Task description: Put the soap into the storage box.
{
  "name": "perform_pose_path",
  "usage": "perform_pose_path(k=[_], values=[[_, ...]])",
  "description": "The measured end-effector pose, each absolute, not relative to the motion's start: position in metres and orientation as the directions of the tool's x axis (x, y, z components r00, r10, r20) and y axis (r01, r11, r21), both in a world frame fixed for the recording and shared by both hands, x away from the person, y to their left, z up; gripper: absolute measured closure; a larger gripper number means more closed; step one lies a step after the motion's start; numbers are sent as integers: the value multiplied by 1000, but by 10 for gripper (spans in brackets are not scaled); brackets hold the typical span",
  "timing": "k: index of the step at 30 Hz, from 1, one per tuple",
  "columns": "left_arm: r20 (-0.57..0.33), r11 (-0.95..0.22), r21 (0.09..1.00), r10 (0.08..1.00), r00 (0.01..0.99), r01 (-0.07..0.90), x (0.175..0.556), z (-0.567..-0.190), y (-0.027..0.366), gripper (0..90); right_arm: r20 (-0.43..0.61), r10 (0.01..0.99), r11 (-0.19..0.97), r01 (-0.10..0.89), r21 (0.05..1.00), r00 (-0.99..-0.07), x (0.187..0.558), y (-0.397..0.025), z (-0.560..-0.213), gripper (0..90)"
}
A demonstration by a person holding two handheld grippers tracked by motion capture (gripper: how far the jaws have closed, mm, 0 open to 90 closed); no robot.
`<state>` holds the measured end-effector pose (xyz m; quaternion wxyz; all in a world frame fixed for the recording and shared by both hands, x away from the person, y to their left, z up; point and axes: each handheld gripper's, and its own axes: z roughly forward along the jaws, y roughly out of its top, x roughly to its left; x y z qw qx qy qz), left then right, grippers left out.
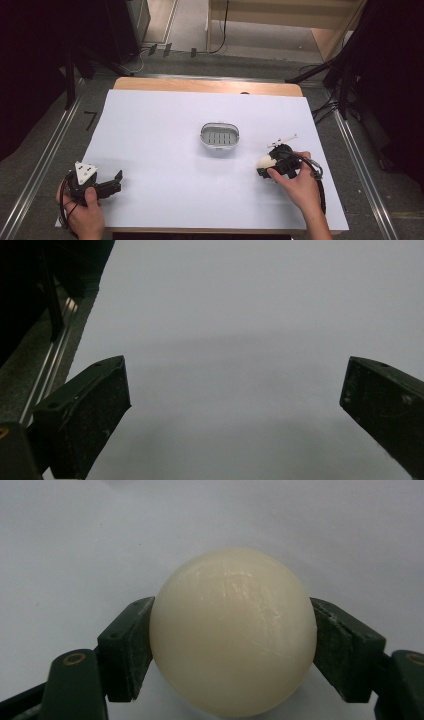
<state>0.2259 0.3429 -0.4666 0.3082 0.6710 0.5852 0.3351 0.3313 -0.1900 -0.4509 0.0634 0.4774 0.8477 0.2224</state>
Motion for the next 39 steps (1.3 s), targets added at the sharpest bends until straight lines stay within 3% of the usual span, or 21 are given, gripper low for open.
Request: perform_pose_path(k=[39], values=[[77,-117,806,993,94,581,227,-467,344,1,73,795,502,722,477,-602,355,-165,-406,252]])
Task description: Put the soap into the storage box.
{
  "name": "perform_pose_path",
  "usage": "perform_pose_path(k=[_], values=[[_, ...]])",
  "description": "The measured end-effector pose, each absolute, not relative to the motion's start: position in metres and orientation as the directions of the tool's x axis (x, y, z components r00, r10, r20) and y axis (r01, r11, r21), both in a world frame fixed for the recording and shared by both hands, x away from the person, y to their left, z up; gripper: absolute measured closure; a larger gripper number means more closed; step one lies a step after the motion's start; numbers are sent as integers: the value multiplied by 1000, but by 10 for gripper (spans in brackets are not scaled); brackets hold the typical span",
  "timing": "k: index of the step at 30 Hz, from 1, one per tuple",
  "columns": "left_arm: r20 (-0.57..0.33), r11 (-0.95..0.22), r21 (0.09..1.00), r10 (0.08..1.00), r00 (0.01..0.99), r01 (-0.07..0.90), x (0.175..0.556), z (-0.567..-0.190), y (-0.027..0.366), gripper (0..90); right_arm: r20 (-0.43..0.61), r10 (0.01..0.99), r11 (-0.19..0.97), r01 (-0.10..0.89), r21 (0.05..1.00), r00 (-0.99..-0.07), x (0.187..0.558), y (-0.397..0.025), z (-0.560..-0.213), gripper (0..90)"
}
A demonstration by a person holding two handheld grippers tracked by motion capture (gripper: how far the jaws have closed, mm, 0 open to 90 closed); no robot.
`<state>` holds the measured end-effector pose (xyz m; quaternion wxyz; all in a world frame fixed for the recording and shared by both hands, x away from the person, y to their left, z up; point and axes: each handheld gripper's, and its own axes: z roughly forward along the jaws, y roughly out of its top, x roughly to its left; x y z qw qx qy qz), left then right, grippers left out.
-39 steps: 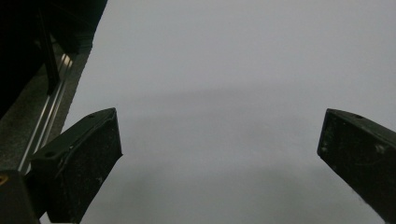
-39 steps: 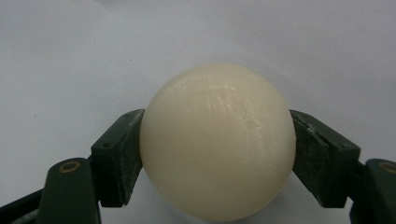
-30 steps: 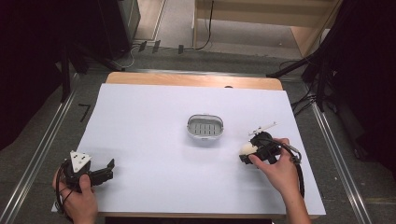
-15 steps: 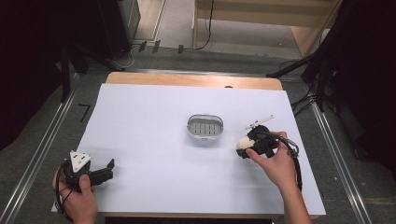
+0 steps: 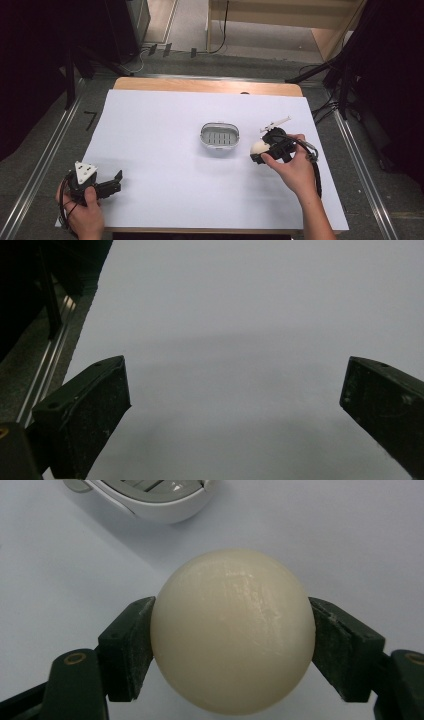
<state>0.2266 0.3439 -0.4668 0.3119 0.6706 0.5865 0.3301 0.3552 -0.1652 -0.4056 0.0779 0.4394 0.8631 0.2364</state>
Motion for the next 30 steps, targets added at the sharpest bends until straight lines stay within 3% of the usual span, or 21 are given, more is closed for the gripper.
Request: perform_pose_path(k=[30], values=[[71,-112,803,993,91,585,227,-467,345,1,64,751,547,673,498,-658,376,-124,-388,252]])
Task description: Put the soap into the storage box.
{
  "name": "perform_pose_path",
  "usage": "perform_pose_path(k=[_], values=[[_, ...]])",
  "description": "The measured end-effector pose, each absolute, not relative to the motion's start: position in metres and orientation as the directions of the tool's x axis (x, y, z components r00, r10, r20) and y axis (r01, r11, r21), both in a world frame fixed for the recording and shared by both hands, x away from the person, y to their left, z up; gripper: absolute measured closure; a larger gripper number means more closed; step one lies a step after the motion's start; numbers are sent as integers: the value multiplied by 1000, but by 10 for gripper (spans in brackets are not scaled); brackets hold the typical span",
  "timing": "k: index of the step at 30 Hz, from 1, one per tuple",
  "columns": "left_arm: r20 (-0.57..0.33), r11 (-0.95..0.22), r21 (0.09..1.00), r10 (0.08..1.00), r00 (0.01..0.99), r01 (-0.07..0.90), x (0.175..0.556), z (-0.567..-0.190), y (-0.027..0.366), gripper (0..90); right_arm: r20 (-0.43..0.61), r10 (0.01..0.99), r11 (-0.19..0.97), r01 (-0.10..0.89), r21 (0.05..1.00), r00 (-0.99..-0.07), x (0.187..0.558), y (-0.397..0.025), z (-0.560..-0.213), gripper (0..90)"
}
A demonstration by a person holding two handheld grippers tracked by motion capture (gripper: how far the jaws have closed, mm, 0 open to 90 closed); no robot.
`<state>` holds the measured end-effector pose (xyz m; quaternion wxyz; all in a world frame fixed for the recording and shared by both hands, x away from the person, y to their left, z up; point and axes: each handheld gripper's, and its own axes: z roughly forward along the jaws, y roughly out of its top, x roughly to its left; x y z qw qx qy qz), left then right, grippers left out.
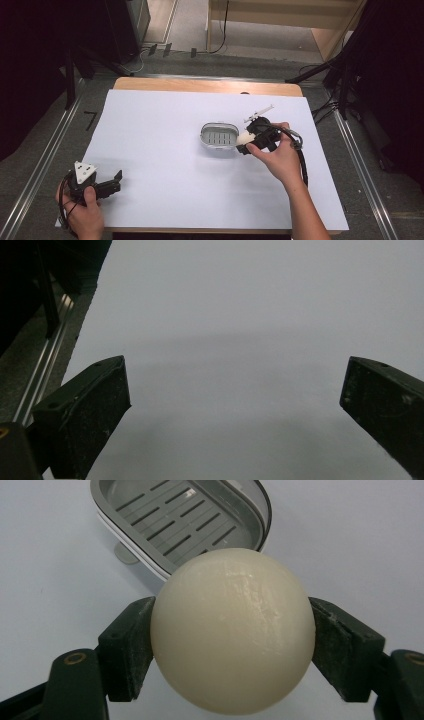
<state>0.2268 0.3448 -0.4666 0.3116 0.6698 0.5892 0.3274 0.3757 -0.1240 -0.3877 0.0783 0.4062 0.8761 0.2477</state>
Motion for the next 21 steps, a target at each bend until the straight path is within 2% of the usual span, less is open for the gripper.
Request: perform_pose_path(k=[21], values=[[64,-106,803,994,92,586,227,-467,345,1,82,726,564,659,498,-683,391,-87,-386,252]])
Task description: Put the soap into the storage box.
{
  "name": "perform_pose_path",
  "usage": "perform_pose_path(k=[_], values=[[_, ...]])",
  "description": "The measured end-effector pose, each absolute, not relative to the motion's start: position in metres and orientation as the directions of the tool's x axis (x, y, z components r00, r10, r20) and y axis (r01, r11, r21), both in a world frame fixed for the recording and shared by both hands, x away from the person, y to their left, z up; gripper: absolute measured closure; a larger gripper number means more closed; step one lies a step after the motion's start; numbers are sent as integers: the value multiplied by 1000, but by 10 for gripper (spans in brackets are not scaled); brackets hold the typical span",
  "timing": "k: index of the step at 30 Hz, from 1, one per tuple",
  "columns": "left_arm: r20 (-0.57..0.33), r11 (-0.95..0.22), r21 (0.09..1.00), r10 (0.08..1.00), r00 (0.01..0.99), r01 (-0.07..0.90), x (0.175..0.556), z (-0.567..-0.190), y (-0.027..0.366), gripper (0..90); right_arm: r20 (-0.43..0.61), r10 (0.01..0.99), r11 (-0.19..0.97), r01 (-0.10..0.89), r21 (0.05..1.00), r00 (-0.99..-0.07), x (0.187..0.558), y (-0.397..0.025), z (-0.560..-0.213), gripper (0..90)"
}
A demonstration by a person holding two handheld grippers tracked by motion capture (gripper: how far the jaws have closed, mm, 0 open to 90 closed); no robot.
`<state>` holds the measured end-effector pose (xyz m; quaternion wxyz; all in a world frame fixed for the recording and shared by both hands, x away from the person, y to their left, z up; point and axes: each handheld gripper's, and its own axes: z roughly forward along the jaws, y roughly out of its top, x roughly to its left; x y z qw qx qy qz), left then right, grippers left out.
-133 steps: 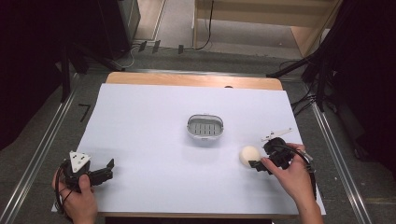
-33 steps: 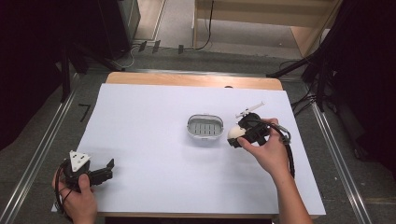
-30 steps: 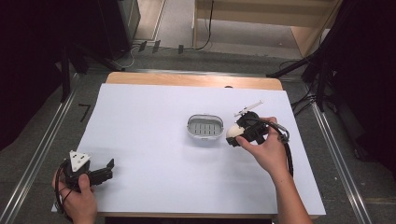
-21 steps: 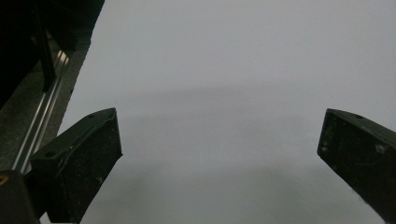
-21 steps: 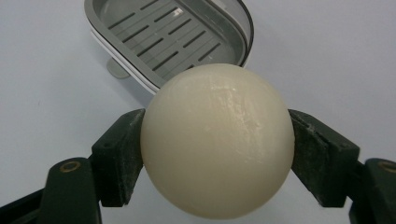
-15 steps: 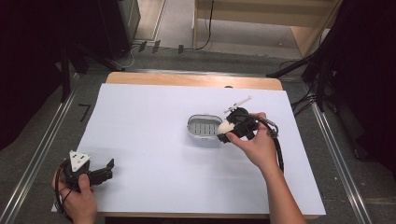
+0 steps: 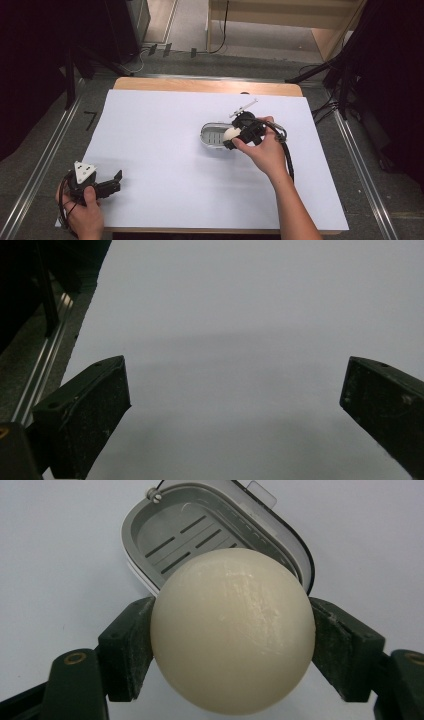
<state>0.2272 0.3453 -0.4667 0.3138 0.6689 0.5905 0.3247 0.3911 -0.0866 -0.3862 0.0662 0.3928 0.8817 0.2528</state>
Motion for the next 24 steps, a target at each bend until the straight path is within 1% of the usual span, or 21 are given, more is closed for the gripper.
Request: perform_pose_path(k=[24], values=[[61,-102,801,994,89,590,228,-467,345,1,76,725,569,657,494,-685,409,-61,-388,252]])
